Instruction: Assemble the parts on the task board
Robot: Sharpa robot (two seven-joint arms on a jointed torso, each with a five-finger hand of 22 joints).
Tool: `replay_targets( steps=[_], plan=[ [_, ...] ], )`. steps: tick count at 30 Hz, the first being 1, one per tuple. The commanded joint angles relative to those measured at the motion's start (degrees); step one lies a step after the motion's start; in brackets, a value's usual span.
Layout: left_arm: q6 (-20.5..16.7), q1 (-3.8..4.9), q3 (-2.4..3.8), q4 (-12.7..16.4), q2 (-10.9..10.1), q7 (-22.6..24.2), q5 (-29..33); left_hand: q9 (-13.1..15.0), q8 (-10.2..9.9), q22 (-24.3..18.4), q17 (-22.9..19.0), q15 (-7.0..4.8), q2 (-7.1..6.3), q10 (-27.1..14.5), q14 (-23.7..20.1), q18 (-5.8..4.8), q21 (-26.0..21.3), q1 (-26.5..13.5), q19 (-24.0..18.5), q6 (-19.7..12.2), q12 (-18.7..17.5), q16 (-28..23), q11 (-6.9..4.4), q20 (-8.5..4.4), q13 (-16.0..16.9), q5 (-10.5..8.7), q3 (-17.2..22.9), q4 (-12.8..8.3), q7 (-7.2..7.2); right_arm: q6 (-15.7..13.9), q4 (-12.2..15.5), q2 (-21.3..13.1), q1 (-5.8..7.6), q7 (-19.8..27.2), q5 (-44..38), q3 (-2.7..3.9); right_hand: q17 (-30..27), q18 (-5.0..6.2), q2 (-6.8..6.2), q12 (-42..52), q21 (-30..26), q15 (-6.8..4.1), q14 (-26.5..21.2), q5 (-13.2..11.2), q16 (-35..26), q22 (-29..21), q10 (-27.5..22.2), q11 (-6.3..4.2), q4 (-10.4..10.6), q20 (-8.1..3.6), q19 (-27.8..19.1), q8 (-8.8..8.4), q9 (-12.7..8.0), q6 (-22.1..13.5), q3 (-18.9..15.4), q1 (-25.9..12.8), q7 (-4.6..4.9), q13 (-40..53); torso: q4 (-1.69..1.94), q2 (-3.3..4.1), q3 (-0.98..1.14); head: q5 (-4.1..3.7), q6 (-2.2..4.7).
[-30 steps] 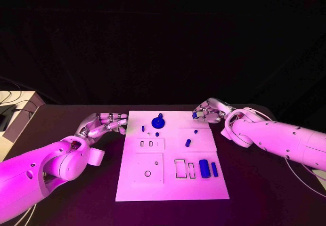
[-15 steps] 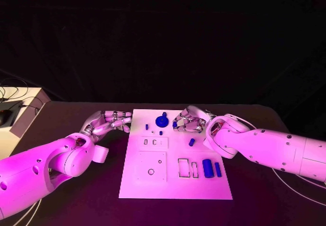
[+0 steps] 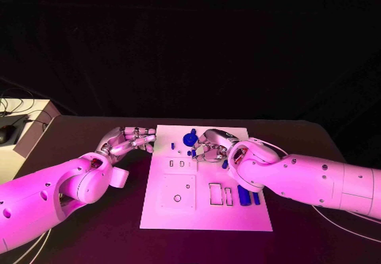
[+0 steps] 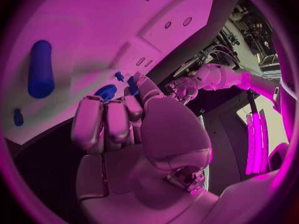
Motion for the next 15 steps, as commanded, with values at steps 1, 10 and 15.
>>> replay_targets(
  steps=[1, 10, 15],
  plan=[
    [0.0, -0.04, 0.04, 0.1, -0.1, 0.1, -0.2, 0.0, -0.1, 0.1, -0.1, 0.1, 0.6, -0.5, 0.1, -0.34, 0.1, 0.0, 0.2, 0.2, 0.0, 0.3, 0.01, 0.03, 0.0, 0.13, -0.4, 0.1, 0.33, 2.4, 0.6, 0.3, -0.16, -2.4, -5.3, -0.11, 0.0, 0.21, -0.56, 0.3, 0.0, -0.25, 0.0, -0.4, -0.2, 9.2, 0.0, -0.09, -0.1, -0.38, 2.9, 0.23, 0.0, 2.8, -0.3, -0.3, 0.49, 1.2, 0.14, -0.07, 0.09, -0.06, -0.44],
    [0.0, -0.04, 0.04, 0.1, -0.1, 0.1, -0.2, 0.0, -0.1, 0.1, -0.1, 0.1, 0.6, -0.5, 0.1, -0.34, 0.1, 0.0, 0.2, 0.2, 0.0, 0.3, 0.01, 0.03, 0.0, 0.13, -0.4, 0.1, 0.33, 3.0, 1.2, 0.9, -0.73, -4.2, -7.7, -0.31, 0.1, 0.19, -0.73, 0.4, 0.1, -0.26, 0.0, -0.5, -0.2, 9.3, 0.1, -0.11, 0.1, -0.4, 2.9, 0.2, 0.0, 2.9, -0.5, -0.5, 0.45, 1.3, -0.03, -0.06, 0.13, 0.23, -0.62],
    [0.1, -0.04, 0.04, 0.1, -0.1, 0.1, -0.2, 0.0, -0.1, 0.1, -0.1, 0.1, 0.6, -0.5, 0.1, -0.34, 0.1, 0.0, 0.2, 0.2, 0.0, 0.3, 0.01, 0.03, 0.0, 0.13, -0.4, 0.1, 0.33, 3.1, 1.7, 1.0, -0.99, -5.2, -9.0, -0.37, 0.1, 0.2, -0.98, 0.4, 0.0, -0.3, 0.1, -0.5, -0.2, 9.2, 0.2, -0.17, 0.3, -0.42, 3.0, 0.24, -0.1, 3.1, -0.7, -0.9, 0.33, 1.2, 0.0, -0.1, 0.1, 0.22, -0.7]
  ],
)
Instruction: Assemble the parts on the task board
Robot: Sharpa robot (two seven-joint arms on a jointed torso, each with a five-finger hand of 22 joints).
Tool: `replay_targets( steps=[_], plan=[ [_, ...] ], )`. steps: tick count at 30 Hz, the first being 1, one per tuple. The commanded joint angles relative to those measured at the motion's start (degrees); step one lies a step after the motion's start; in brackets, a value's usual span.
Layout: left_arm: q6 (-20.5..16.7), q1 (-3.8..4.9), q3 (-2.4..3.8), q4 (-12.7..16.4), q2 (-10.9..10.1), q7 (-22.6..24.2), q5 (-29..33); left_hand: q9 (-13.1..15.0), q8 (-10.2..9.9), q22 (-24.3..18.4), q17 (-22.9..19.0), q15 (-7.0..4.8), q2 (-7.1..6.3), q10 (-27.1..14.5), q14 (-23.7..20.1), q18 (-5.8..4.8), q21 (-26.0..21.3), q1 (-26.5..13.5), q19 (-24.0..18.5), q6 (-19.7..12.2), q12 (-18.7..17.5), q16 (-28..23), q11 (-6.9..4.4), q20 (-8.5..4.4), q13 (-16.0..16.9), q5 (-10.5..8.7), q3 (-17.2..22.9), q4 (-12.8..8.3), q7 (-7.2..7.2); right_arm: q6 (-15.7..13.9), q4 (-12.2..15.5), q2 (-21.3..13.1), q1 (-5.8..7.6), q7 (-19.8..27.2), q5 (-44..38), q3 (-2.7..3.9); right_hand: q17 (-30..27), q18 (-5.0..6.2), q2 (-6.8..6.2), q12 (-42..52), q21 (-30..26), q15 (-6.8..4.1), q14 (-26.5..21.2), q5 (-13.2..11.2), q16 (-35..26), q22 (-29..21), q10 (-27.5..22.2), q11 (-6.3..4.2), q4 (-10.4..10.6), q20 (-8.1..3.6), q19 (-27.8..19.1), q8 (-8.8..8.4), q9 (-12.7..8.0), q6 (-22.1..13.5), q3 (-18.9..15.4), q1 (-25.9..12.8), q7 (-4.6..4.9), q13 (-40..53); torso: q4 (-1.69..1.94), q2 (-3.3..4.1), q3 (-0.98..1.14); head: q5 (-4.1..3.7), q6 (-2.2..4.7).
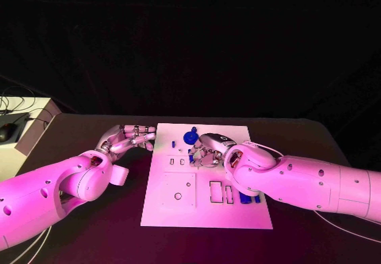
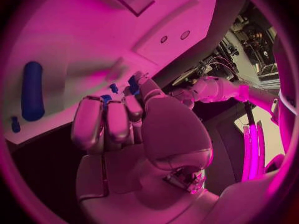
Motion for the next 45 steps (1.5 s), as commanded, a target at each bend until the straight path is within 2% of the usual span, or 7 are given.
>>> replay_targets(
  steps=[1, 29, 45],
  plan=[
    [0.2, -0.04, 0.04, 0.1, 0.1, 0.2, -0.2, 0.0, -0.1, 0.1, -0.1, 0.1, 0.6, -0.5, 0.1, -0.34, 0.1, 0.0, 0.2, 0.2, 0.0, 0.3, 0.01, 0.03, 0.0, 0.13, -0.4, 0.1, 0.33, 1.1, 0.4, 0.0, -0.16, -2.0, -3.2, -0.01, 0.0, 0.2, -0.38, 0.1, 0.0, -0.3, 0.1, -0.2, -0.2, 9.2, 0.2, -0.17, 0.0, -0.42, 3.0, 0.27, 0.0, 2.3, -0.3, -0.3, 0.47, 1.2, -0.01, -0.03, 0.0, 0.03, -0.11],
    [0.3, -0.05, 0.04, 0.0, 0.1, 0.0, -0.2, 0.0, -0.2, 0.1, -0.1, 0.1, 0.61, -0.5, 0.1, -0.33, 0.1, -0.1, 0.2, 0.2, 0.1, 0.3, 0.0, 0.05, 0.0, 0.13, -0.4, 0.2, 0.31, 0.0, 0.2, -0.1, -1.0, -5.3, -7.3, -0.13, 0.0, 0.15, -1.11, 0.2, 0.1, -0.36, 0.1, -0.4, -0.2, 9.3, 0.4, -0.25, 1.1, -0.5, 3.0, 0.24, -0.1, 2.5, -0.5, -1.4, 0.36, 1.2, 0.01, 0.02, 0.02, -0.07, -0.13],
    [0.8, -0.05, 0.04, 0.0, 0.1, -0.1, -0.2, 0.0, -0.2, 0.1, -0.2, 0.13, 0.65, -0.7, 0.0, -0.35, 0.0, -0.1, 0.1, 0.1, 0.0, 0.3, 0.02, 0.08, 0.0, 0.13, -0.5, 0.2, 0.27, -1.5, -0.8, 0.8, -1.27, -5.5, -7.6, -0.13, 0.0, 0.22, -2.08, -0.2, -0.2, -0.15, 0.1, -0.5, -0.3, 9.2, 0.1, 0.04, 1.9, -0.35, 3.0, -0.1, -0.4, 1.6, -0.4, -1.8, 0.85, 1.1, 0.02, 0.04, -0.01, -0.04, -0.07]
  ],
)
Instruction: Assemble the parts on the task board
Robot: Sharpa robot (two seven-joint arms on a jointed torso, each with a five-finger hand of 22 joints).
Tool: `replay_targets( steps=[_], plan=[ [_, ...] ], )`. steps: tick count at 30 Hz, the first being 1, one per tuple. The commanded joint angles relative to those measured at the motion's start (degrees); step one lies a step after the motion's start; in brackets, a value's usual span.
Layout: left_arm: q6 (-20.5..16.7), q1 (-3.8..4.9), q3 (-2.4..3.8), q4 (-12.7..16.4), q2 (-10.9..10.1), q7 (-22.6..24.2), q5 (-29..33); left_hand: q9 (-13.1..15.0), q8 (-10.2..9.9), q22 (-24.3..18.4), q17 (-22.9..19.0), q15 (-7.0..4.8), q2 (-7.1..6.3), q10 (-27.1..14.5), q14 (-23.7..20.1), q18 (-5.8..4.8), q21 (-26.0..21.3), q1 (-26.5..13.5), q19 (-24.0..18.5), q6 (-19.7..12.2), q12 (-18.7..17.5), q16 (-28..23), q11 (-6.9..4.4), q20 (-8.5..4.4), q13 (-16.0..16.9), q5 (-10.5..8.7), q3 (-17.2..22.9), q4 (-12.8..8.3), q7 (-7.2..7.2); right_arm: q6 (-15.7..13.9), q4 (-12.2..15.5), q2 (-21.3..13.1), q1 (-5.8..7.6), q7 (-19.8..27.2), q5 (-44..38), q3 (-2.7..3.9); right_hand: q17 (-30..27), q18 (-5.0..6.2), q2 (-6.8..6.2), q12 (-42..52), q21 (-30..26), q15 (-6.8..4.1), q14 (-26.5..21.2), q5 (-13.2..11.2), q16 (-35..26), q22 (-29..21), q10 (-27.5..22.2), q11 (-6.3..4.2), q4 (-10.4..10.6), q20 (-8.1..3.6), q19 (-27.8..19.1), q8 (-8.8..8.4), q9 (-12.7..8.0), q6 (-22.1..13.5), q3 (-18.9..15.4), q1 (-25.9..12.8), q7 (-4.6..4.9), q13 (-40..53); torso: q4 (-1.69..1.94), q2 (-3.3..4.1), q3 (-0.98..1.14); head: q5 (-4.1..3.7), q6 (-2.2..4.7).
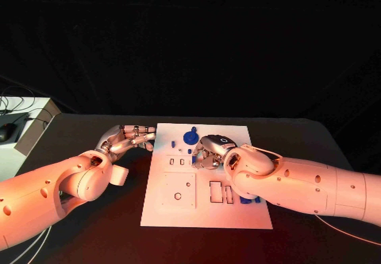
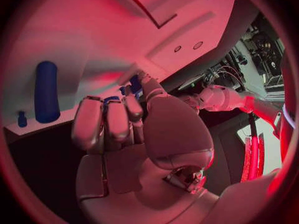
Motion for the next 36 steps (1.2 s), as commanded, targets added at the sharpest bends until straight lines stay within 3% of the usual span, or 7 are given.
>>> replay_targets(
  steps=[1, 9, 15, 19, 36],
  plan=[
    [0.8, -0.04, 0.04, 0.1, 0.1, 0.2, -0.2, 0.0, -0.2, 0.1, -0.1, 0.13, 0.65, -0.2, 0.0, -0.35, 0.0, -0.1, 0.1, 0.1, 0.0, 0.3, 0.02, 0.08, 0.0, 0.13, -0.2, 0.0, 0.27, -0.8, -0.2, 0.2, -0.16, -0.4, -1.0, -0.01, 0.0, 0.22, -0.41, -0.2, -0.2, -0.15, 0.1, -0.3, -0.3, 9.3, -0.2, 0.14, 0.4, -0.35, 3.0, -0.24, -0.1, -0.1, 0.0, -0.2, 0.39, 1.0, 0.05, 0.01, -0.01, -0.02, -0.04],
    [0.8, -0.04, 0.04, 0.0, 0.1, 0.1, -0.2, 0.0, -0.2, 0.1, -0.1, 0.13, 0.65, -0.2, 0.0, -0.35, 0.0, -0.1, 0.1, 0.1, 0.0, 0.3, 0.02, 0.08, 0.0, 0.13, -0.2, 0.0, 0.27, -0.7, -0.6, 0.5, -0.31, -0.5, -1.1, -0.01, -0.1, 0.36, -1.67, -0.7, -0.4, 0.17, 0.0, -0.5, -0.3, 9.2, -0.7, 0.52, 1.3, -0.05, 3.0, -0.37, -0.4, -1.4, 0.5, -0.4, 0.98, 0.6, -0.02, 0.0, 0.01, 0.04, -0.01],
    [0.7, -0.04, 0.04, 0.0, 0.1, 0.1, -0.2, 0.0, -0.2, 0.1, -0.1, 0.13, 0.65, -0.2, 0.0, -0.35, 0.0, -0.1, 0.1, 0.1, 0.0, 0.3, 0.02, 0.08, 0.0, 0.13, -0.2, 0.0, 0.27, -0.2, -0.7, 0.5, -0.34, -0.3, -1.2, -0.02, 0.0, 0.6, -4.26, -1.7, -0.5, 0.78, -0.1, -0.9, -0.2, 9.2, -1.9, 1.22, 3.0, 0.56, 2.9, -0.41, -0.5, -4.1, 1.5, -0.6, 2.07, -0.4, -0.04, -0.02, 0.01, 0.07, -0.15],
    [0.8, -0.04, 0.04, 0.0, 0.1, 0.0, -0.2, 0.0, -0.2, 0.0, -0.1, 0.18, 0.65, -0.4, -0.1, -0.34, 0.0, 0.2, 0.1, -0.1, 0.0, 0.2, 0.12, 0.11, 0.0, 0.13, -0.1, -0.1, 0.42, 0.0, -0.6, 0.4, -0.35, -0.1, -1.2, -0.03, 0.0, 0.69, -5.15, -1.9, -0.6, 1.02, -0.1, -1.1, -0.2, 9.2, -2.4, 1.55, 3.7, 0.81, 2.9, -0.41, -0.5, -5.4, 1.9, -0.4, 2.45, -0.9, 0.03, -0.03, -0.01, -0.01, -0.26],
    [0.7, -0.08, 0.04, -0.1, 0.1, -0.1, -0.3, 0.0, -0.2, 0.1, -0.1, 0.21, 0.63, -0.5, -0.2, -0.34, 0.0, 0.3, 0.0, -0.2, 0.0, 0.2, 0.15, 0.15, 0.0, 0.13, 0.0, -0.2, 0.46, -1.5, -0.2, 0.0, -0.37, 0.4, -1.1, -0.05, 0.0, 0.85, -6.39, -2.0, -0.6, 1.24, -0.1, -1.4, -0.1, 9.2, -3.3, 1.84, 4.7, 1.09, 2.9, -0.53, -0.4, -6.7, 2.1, -0.1, 2.85, -2.2, 0.0, 0.0, 0.03, 0.08, -0.17]
  ],
)
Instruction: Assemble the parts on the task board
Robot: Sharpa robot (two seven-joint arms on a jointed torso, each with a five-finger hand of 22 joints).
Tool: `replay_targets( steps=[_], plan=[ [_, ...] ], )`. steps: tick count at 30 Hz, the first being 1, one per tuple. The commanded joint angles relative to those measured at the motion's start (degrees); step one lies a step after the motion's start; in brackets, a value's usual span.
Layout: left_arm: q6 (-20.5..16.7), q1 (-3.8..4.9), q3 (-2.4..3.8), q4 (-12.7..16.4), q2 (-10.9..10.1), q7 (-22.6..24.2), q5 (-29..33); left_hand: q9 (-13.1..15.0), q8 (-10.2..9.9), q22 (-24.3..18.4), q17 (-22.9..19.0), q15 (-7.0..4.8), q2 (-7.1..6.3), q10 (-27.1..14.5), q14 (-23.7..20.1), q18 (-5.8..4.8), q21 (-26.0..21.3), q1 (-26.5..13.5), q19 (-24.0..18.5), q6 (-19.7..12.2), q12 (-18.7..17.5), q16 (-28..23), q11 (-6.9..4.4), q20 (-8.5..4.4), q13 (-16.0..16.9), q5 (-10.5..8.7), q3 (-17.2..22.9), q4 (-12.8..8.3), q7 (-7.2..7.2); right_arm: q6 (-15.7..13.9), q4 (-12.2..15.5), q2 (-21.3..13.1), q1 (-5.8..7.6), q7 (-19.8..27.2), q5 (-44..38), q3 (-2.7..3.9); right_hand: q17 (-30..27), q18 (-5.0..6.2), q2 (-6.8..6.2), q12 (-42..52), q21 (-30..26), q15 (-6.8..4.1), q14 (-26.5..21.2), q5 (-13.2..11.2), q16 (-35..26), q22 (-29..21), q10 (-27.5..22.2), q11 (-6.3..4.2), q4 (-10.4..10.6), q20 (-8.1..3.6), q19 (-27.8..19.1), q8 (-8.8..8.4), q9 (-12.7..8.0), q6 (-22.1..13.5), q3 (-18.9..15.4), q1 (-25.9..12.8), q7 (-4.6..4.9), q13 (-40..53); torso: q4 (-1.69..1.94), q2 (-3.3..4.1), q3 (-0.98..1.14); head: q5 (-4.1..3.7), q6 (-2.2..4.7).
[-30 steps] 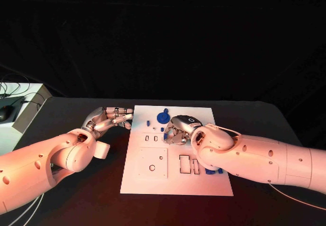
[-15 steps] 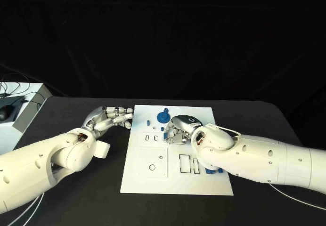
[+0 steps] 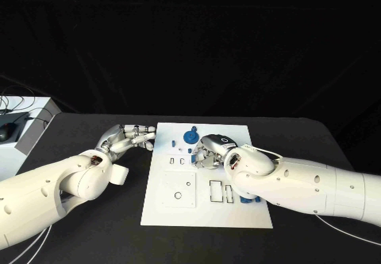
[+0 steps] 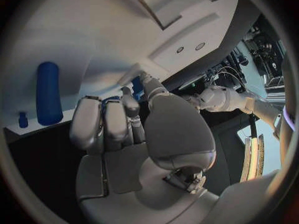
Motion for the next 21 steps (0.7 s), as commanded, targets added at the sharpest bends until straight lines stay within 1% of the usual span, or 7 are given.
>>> replay_targets(
  steps=[1, 6, 9, 10, 14, 18, 21],
  plan=[
    [0.7, -0.07, 0.04, 0.0, 0.1, 0.2, -0.3, 0.0, -0.2, 0.1, -0.1, 0.21, 0.35, -0.3, -0.2, -0.34, 0.0, 0.0, 0.0, 0.0, 0.0, 0.2, -0.06, 0.15, 0.0, 0.13, 0.0, -0.2, 0.25, -1.2, 0.3, -0.2, -0.07, 0.6, -0.5, -0.02, 0.0, 0.86, -0.7, -0.3, -0.2, 0.3, 0.0, -0.3, -0.1, 9.2, -0.6, 0.03, 0.3, 0.27, 2.9, -0.17, 0.0, -0.5, -0.1, -0.2, -0.04, -0.2, 0.04, 0.03, -0.01, 0.0, 0.05],
    [0.7, -0.09, 0.04, 0.0, 0.1, 0.2, -0.3, 0.0, -0.2, 0.1, -0.1, 0.23, 0.3, -0.4, -0.3, -0.36, 0.0, 0.0, -0.1, -0.1, 0.0, 0.2, -0.04, 0.17, 0.0, 0.13, 0.0, -0.2, 0.27, -2.2, 0.9, -0.8, -0.12, 1.6, -0.1, -0.02, 0.2, 0.92, -2.21, -0.4, -0.2, 0.55, 0.0, -0.9, -0.1, 9.2, -1.3, 0.33, 1.3, 0.5, 2.8, -0.17, 0.0, -1.7, -0.1, -0.3, 0.27, -1.0, 0.07, 0.01, -0.01, 0.04, 0.05],
    [0.9, -0.1, 0.04, -0.1, 0.1, 0.2, -0.5, 0.0, -0.2, 0.1, -0.1, 0.26, 0.21, -0.4, -0.4, -0.38, -0.1, 0.1, -0.2, -0.1, 0.0, 0.2, -0.04, 0.19, 0.0, 0.13, -0.1, -0.3, 0.22, -3.3, 1.3, -1.3, -0.16, 2.7, 0.7, -0.02, 0.3, 1.01, -3.45, -0.7, -0.3, 0.92, -0.1, -1.9, -0.1, 9.2, -2.0, 0.85, 2.0, 0.76, 2.8, -0.27, -0.2, -4.2, 0.1, -0.3, 0.98, -1.5, 0.02, 0.01, -0.02, 0.11, 0.08],
    [0.9, -0.1, 0.04, -0.1, 0.1, 0.1, -0.8, 0.0, -0.2, 0.1, -0.1, 0.29, 0.06, -0.5, -0.5, -0.41, -0.1, 0.0, -0.2, -0.2, 0.0, 0.1, -0.03, 0.21, 0.0, 0.13, -0.1, -0.3, 0.16, -3.9, 1.5, -1.5, -0.18, 3.1, 0.9, -0.02, 0.3, 1.05, -4.49, -0.9, -0.3, 1.14, -0.1, -2.6, 0.0, 9.2, -2.4, 1.12, 2.9, 0.94, 2.8, -0.24, -0.3, -5.5, 0.6, -0.1, 1.41, -1.8, -0.01, 0.0, -0.02, 0.13, 0.11],
    [0.7, -0.11, 0.04, -0.3, 0.2, -0.7, -1.9, 0.0, -0.2, 0.0, -0.1, 0.46, -0.8, -0.8, -0.9, -0.57, -0.3, -0.7, -0.6, -0.3, 0.0, 0.0, -0.03, 0.38, 0.0, 0.12, -0.6, -0.1, -0.2, -6.8, 2.7, -2.8, -0.24, 5.1, 2.0, 0.01, 0.4, 1.27, -6.45, -0.7, -0.3, 1.46, -0.2, -3.3, 0.0, 9.2, -3.2, 1.5, 6.4, 1.37, 2.8, -0.31, -0.2, -7.0, 0.4, 1.2, 1.87, -3.0, -0.08, -0.01, 0.04, 0.17, 0.17],
    [0.5, -0.11, 0.04, -0.3, 0.4, -1.8, -3.3, 0.0, -0.1, 0.0, 0.1, -0.15, -1.17, 3.8, -0.6, -0.59, -0.3, -1.4, -0.5, -0.1, 2.2, 0.4, -1.45, 0.29, 0.7, 0.15, -0.7, 0.5, -0.85, -9.0, 4.2, -4.6, -0.24, 6.6, 3.2, 0.23, 0.5, 1.35, -7.0, -0.1, -0.3, 1.56, -0.2, -3.4, 0.1, 9.2, -3.6, 1.6, 7.9, 1.49, 2.8, -0.38, -0.1, -7.5, 0.0, 2.2, 2.01, -3.8, -0.14, -0.09, 0.06, 0.21, 0.41],
    [-0.1, -0.1, 0.04, -0.3, 0.4, -3.1, -4.4, 0.1, 0.1, 0.5, 1.2, -0.99, -1.84, 7.0, 1.3, -0.57, 0.7, -2.7, 0.8, 0.8, 4.4, 2.5, -2.4, -0.33, 1.5, 0.23, -1.1, 1.4, -0.96, -10.5, 5.3, -6.2, -0.13, 8.0, 4.4, 0.47, 0.6, 1.33, -7.02, 0.0, -0.1, 1.53, -0.2, -3.5, 0.1, 9.2, -3.6, 1.58, 8.1, 1.51, 2.8, -0.35, -0.1, -7.3, 0.0, 2.2, 1.98, -3.9, -0.26, -0.16, 0.13, 0.36, 0.61]
  ],
)
